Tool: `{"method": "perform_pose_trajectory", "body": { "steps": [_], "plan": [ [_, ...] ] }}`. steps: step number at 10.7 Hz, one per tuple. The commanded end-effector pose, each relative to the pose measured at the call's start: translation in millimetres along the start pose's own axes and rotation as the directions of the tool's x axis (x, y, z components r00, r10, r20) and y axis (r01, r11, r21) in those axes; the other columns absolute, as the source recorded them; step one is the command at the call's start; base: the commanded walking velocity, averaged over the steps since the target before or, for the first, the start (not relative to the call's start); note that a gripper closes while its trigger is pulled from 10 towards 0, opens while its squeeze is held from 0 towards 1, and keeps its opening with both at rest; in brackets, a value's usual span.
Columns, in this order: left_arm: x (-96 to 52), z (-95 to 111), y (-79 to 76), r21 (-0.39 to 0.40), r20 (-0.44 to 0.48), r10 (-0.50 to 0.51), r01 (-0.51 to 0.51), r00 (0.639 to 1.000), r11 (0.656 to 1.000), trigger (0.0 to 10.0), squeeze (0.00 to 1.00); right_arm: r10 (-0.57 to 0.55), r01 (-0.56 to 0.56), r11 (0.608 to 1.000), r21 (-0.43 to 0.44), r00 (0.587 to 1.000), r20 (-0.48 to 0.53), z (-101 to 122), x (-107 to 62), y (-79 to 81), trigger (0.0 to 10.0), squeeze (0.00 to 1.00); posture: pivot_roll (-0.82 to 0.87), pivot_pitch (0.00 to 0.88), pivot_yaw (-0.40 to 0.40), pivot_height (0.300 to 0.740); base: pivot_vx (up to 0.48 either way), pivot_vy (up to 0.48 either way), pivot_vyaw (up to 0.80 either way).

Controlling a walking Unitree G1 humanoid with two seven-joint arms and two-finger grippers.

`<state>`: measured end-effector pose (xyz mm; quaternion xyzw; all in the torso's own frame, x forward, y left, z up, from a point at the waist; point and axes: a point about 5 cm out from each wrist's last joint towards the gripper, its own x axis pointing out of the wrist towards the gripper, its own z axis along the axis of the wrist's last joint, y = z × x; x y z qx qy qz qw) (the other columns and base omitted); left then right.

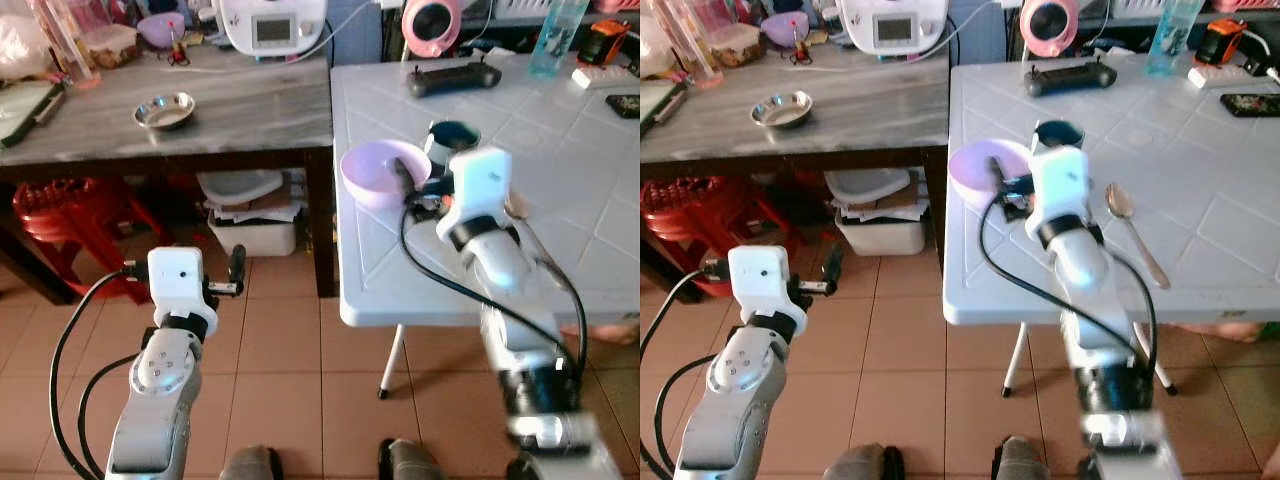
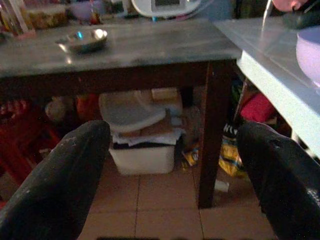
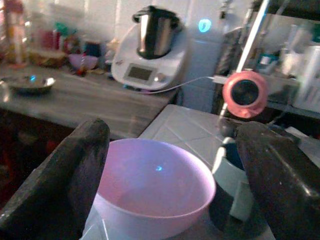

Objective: Setting the table

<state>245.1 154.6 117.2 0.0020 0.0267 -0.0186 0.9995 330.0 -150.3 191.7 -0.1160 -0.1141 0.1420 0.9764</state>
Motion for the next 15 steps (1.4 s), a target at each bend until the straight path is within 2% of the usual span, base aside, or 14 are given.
{"method": "perform_pose_trajectory", "body": {
  "steps": [1,3,4,6,9,13,15],
  "plan": [
    [-2.4,2.7,1.6,0.010,-0.005,0.006,-0.006,1.000,1.000,10.0,0.00,0.050,-0.050,0.998,-0.021,0.999,-0.017,1.3,4.7,1.9,10.0,0.00,0.07,0.148,0.100,0.740,0.000,0.000,0.00],
    [-6.6,1.9,3.4,0.005,-0.025,0.006,-0.006,1.000,1.000,10.0,0.00,0.106,-0.109,0.993,-0.044,0.992,-0.064,-0.7,9.2,1.6,10.0,0.00,0.07,0.175,0.105,0.740,0.000,0.000,0.00],
    [-10.8,-0.7,2.7,0.005,-0.052,-0.001,0.001,0.999,1.000,10.0,0.00,0.186,-0.194,0.977,-0.087,0.978,-0.096,-2.3,13.1,5.6,10.0,0.00,0.08,0.191,0.111,0.740,0.000,0.000,0.00],
    [-14.7,-5.0,1.9,0.012,-0.093,-0.013,0.015,0.996,1.000,10.0,0.00,0.271,-0.283,0.951,-0.123,0.957,-0.107,3.4,23.5,10.8,10.0,0.00,0.08,0.204,0.117,0.740,0.000,0.000,0.00],
    [-17.3,-6.0,2.6,0.020,-0.121,-0.020,0.023,0.992,1.000,10.0,0.00,0.329,-0.348,0.921,-0.173,0.935,-0.130,12.4,37.1,10.0,10.0,0.00,0.10,0.218,0.123,0.740,0.000,0.000,0.00],
    [-19.7,-9.5,4.7,0.022,-0.156,-0.021,0.025,0.987,0.999,10.0,0.00,0.369,-0.402,0.894,-0.197,0.911,-0.185,10.0,43.0,6.2,10.0,0.00,0.09,0.219,0.123,0.740,0.000,0.000,0.00],
    [-19.2,-11.2,3.4,0.021,-0.173,-0.028,0.032,0.985,0.999,10.0,0.00,0.401,-0.443,0.866,-0.230,0.892,-0.210,11.0,48.5,4.1,10.0,0.00,0.09,0.222,0.123,0.740,0.000,0.000,0.00]
  ]
}}
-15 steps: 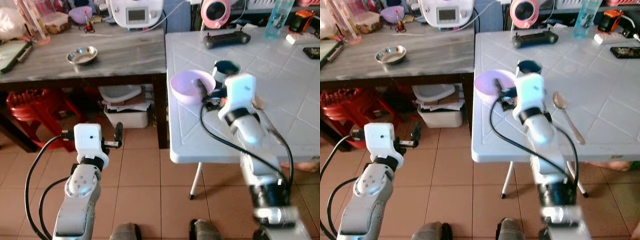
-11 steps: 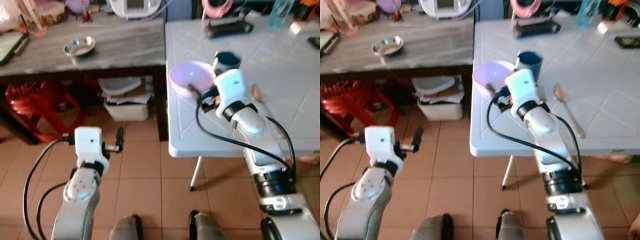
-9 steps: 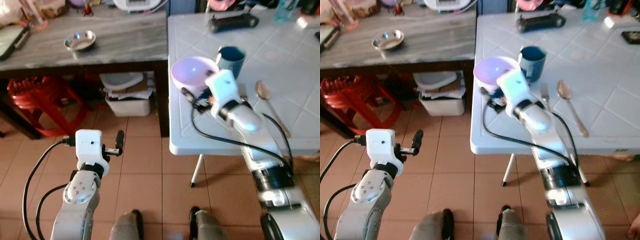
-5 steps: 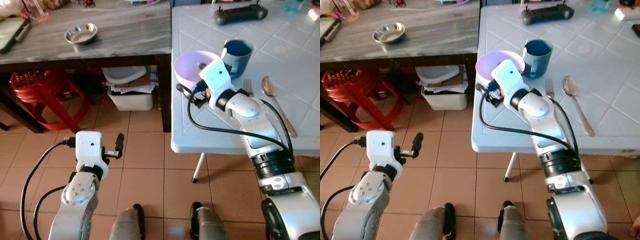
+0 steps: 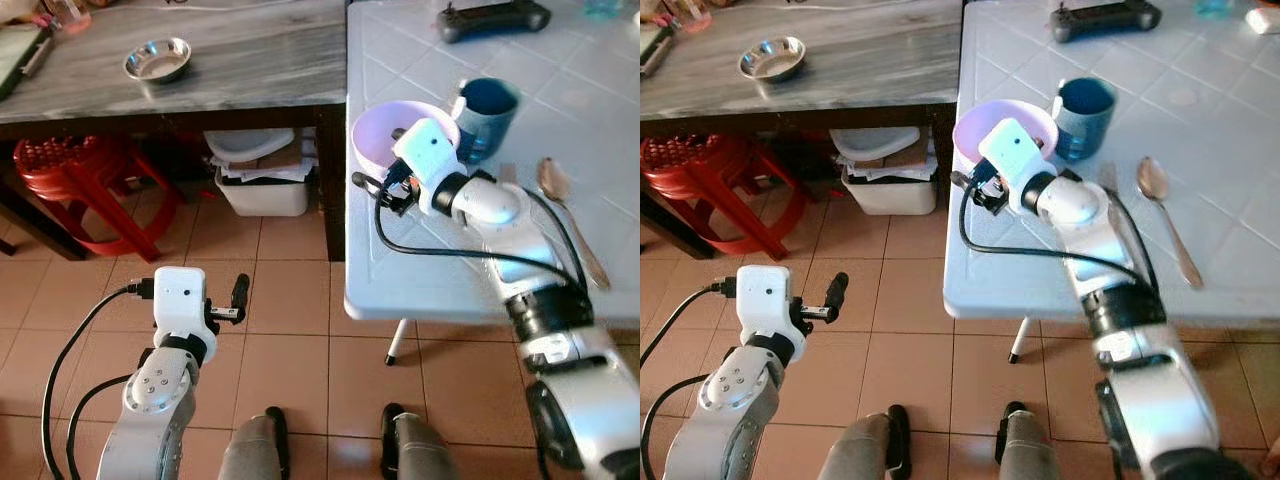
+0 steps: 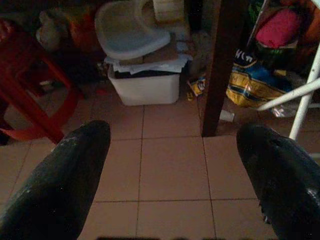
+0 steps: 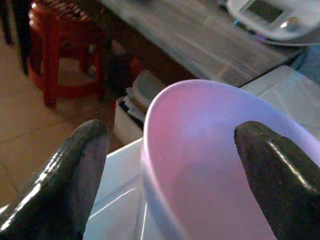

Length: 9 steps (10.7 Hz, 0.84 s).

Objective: Setting the table

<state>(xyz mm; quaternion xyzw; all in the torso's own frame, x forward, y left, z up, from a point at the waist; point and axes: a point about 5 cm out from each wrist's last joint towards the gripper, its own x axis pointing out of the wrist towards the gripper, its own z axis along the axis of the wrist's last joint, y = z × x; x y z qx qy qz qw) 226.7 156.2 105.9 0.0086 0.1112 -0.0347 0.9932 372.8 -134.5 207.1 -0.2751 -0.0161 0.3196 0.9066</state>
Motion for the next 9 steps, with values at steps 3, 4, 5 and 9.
{"method": "perform_pose_trajectory", "body": {
  "steps": [3,4,5,9],
  "plan": [
    [-1.5,-0.4,2.4,0.007,-0.015,0.009,-0.009,1.000,1.000,10.0,0.00,0.117,-0.118,0.990,-0.071,0.993,-0.023,9.7,9.3,-0.8,10.0,0.00,0.09,0.224,0.116,0.740,0.000,0.000,0.00],
    [-1.7,-1.6,2.1,-0.001,-0.021,0.013,-0.013,1.000,1.000,10.0,0.00,0.112,-0.116,0.990,-0.081,0.992,-0.056,8.8,11.6,-4.2,0.0,0.00,0.09,0.223,0.111,0.740,0.000,0.000,0.00],
    [-1.6,-2.2,1.6,-0.003,-0.024,0.014,-0.014,1.000,1.000,10.0,0.00,0.109,-0.115,0.989,-0.087,0.991,-0.071,7.7,11.6,-5.4,0.0,0.00,0.09,0.223,0.110,0.740,0.000,0.000,0.00],
    [-0.2,-5.2,0.4,-0.013,-0.042,0.014,-0.015,0.999,1.000,10.0,0.00,0.082,-0.100,0.989,-0.106,0.983,-0.163,-3.3,2.9,-13.8,0.0,0.00,0.07,0.217,0.105,0.740,0.000,0.000,0.00]
  ]
}}
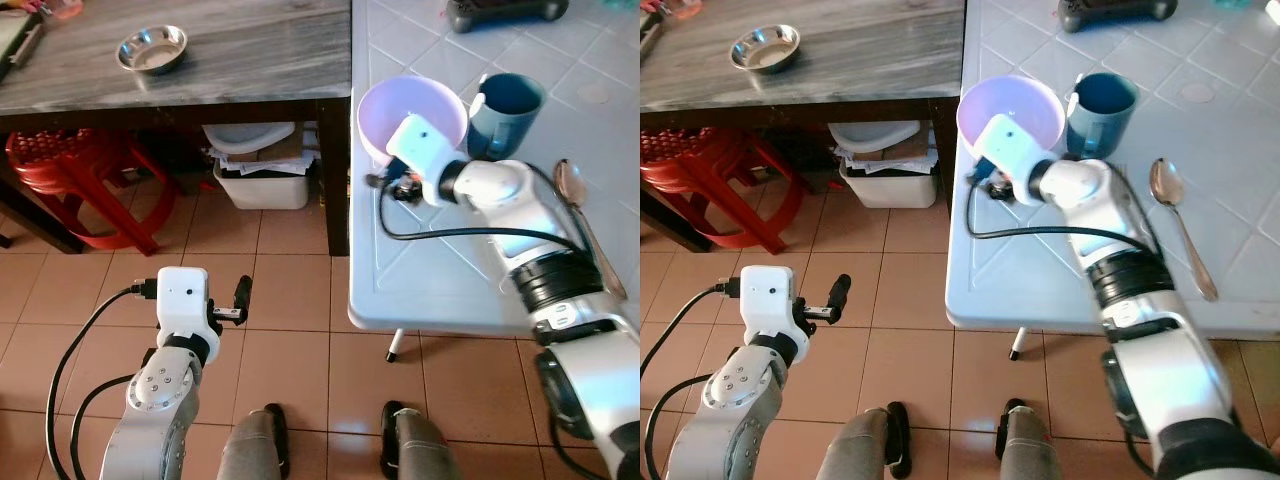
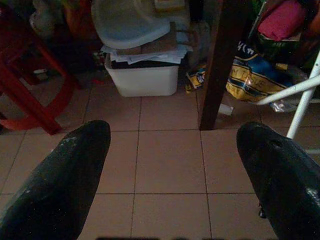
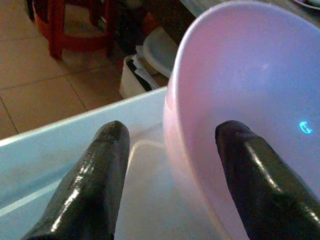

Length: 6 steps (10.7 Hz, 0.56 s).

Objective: Setting the table

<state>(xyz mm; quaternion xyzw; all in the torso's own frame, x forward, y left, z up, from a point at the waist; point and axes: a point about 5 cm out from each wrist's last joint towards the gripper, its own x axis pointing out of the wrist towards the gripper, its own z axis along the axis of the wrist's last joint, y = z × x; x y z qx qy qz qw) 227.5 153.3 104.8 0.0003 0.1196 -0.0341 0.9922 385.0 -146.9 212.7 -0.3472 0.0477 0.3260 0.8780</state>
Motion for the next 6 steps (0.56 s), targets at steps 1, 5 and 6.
{"method": "perform_pose_trajectory", "body": {
  "steps": [1,5,6],
  "plan": [
    [-1.0,-4.5,3.1,0.004,-0.026,0.016,-0.016,1.000,1.000,10.0,0.00,0.025,-0.025,1.000,-0.013,1.000,-0.002,0.8,0.9,3.5,0.0,0.00,0.07,0.216,0.104,0.740,0.000,0.000,0.00],
    [1.2,-7.3,2.2,0.001,-0.046,0.007,-0.007,0.999,1.000,10.0,0.00,0.064,-0.065,0.997,-0.029,0.997,-0.034,-0.6,-0.6,0.9,0.0,0.00,0.08,0.199,0.100,0.740,0.000,0.000,0.00],
    [2.0,-7.1,2.6,0.002,-0.046,0.008,-0.008,0.999,1.000,10.0,0.00,0.071,-0.072,0.997,-0.034,0.997,-0.040,-1.0,-0.9,0.5,0.0,0.00,0.08,0.196,0.101,0.740,0.000,0.000,0.00]
  ]
}}
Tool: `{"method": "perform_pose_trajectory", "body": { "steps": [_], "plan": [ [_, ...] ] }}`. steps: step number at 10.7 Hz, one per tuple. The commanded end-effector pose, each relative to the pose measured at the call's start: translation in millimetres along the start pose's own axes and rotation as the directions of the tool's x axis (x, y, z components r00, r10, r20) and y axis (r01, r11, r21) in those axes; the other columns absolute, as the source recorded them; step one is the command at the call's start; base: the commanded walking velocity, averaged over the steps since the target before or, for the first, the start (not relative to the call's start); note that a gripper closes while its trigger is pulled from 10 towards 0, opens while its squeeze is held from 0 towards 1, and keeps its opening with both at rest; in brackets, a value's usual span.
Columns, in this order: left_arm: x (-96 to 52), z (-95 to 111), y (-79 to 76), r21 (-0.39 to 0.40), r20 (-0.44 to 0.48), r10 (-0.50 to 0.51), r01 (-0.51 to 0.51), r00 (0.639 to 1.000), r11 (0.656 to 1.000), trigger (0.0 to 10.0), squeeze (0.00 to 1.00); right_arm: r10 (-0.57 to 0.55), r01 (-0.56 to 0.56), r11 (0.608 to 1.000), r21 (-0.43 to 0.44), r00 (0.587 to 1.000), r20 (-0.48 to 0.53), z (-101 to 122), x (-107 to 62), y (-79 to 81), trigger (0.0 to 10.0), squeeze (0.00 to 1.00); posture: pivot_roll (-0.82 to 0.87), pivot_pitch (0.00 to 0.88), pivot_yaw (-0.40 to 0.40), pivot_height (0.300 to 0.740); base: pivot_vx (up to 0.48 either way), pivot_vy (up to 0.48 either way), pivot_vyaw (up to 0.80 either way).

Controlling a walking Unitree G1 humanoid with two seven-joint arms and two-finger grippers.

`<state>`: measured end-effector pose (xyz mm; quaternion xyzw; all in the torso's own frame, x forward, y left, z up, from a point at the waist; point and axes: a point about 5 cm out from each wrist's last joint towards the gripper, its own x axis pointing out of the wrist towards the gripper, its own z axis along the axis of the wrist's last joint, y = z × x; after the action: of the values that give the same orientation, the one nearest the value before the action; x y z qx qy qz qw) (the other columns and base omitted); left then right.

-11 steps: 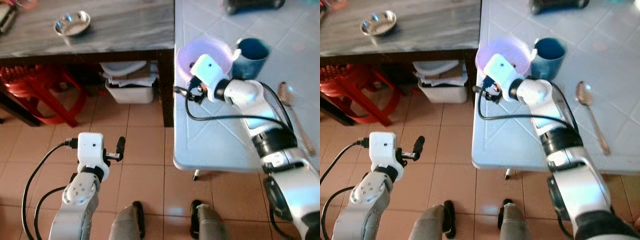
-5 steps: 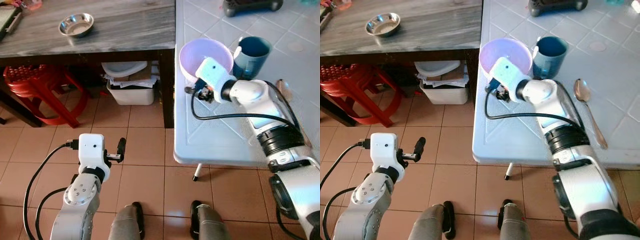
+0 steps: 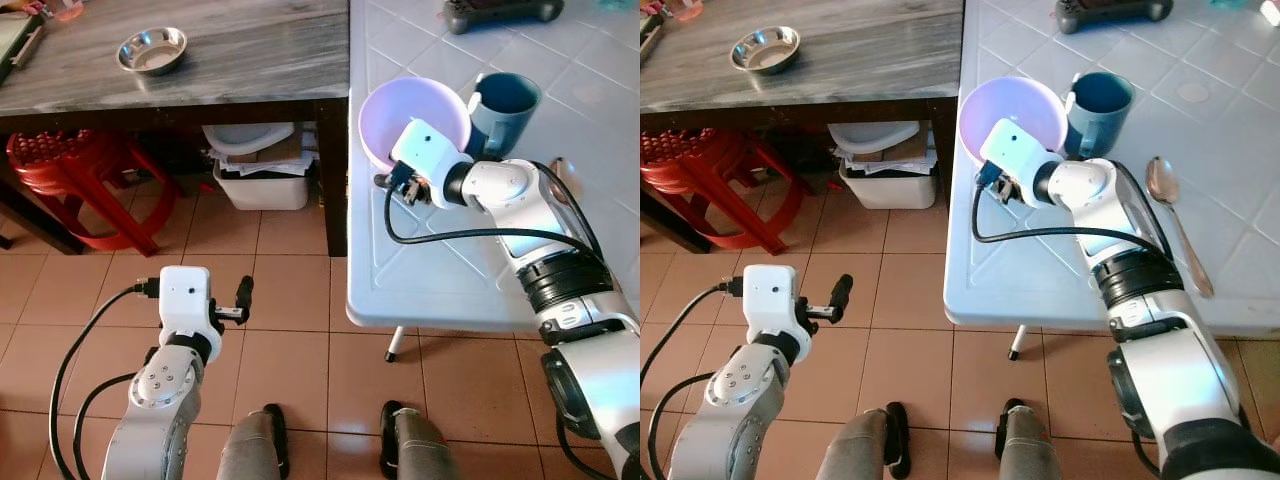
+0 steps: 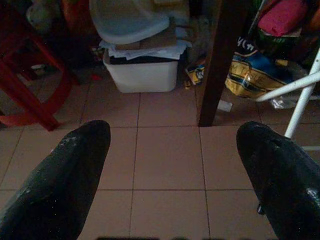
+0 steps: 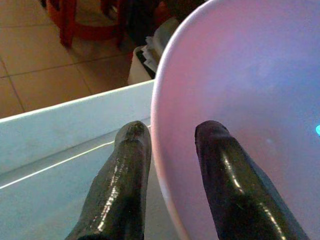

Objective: Setting the table

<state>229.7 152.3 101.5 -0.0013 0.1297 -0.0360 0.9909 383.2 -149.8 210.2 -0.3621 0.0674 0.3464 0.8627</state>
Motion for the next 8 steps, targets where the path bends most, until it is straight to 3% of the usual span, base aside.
{"method": "perform_pose_trajectory", "body": {
  "steps": [1,5,8],
  "plan": [
    [-0.5,-4.4,3.6,0.006,-0.027,0.011,-0.011,1.000,1.000,10.0,0.00,0.017,-0.018,1.000,-0.013,1.000,-0.009,2.3,1.0,-0.8,0.0,0.00,0.08,0.192,0.103,0.740,0.000,0.000,0.00],
    [1.9,-5.4,5.3,0.011,-0.030,0.028,-0.028,0.999,1.000,10.0,0.00,0.041,-0.041,0.998,-0.043,0.999,0.007,1.9,-0.1,4.5,0.0,0.00,0.08,0.174,0.102,0.740,0.000,0.000,0.00],
    [2.7,-5.1,9.0,-0.007,-0.008,0.072,-0.072,0.997,0.997,10.0,0.00,-0.022,0.025,0.999,-0.034,0.997,0.070,2.8,-0.9,9.6,0.0,0.00,0.07,0.150,0.090,0.740,0.000,0.000,0.00]
  ]
}}
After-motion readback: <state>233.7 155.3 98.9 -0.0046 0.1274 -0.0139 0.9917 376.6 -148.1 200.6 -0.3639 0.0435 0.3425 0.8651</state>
